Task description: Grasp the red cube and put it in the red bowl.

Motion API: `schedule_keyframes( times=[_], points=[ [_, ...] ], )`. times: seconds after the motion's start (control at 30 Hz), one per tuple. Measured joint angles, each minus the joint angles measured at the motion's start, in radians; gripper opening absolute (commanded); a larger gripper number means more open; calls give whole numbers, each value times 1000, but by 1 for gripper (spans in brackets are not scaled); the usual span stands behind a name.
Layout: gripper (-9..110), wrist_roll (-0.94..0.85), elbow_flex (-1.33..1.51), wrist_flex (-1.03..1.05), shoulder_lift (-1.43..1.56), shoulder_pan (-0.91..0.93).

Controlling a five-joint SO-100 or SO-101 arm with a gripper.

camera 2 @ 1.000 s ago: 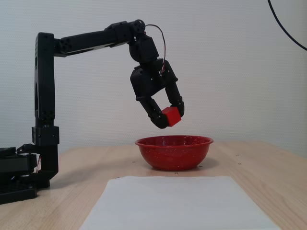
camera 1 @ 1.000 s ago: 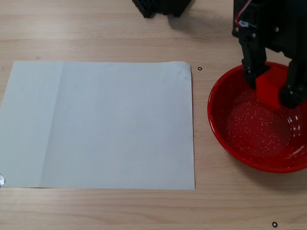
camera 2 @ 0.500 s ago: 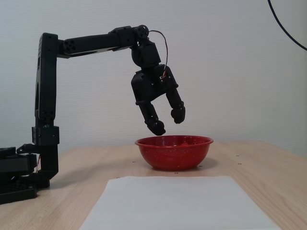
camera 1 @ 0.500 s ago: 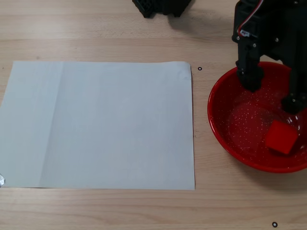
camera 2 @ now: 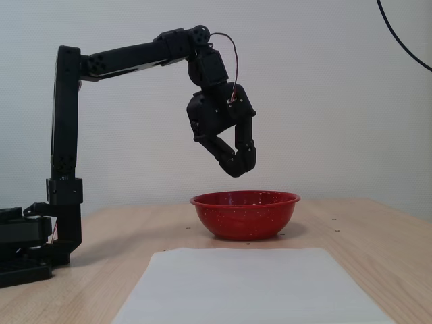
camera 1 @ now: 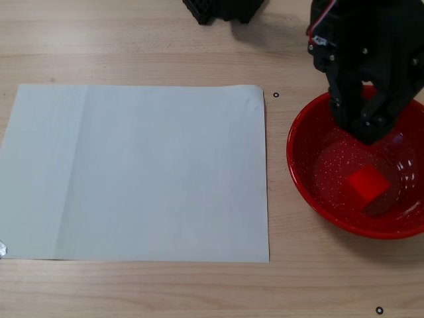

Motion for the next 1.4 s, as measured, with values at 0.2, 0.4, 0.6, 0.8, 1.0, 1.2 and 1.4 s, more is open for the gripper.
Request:
schedule_keyframes(
  times=[0.2, 0.4, 0.6, 0.8, 1.0, 1.2, 1.4],
  points=[
    [0, -8, 0, 11, 3, -89],
    [0, -6, 17, 11, 141, -186],
    [0, 9, 146, -43, 239, -291],
    [0, 15, 295, -140, 308, -354],
    [0, 14, 488, -245, 479, -396],
    [0, 14, 747, -356, 632, -436],
    [0, -2, 1031, -503, 816, -443]
  ],
)
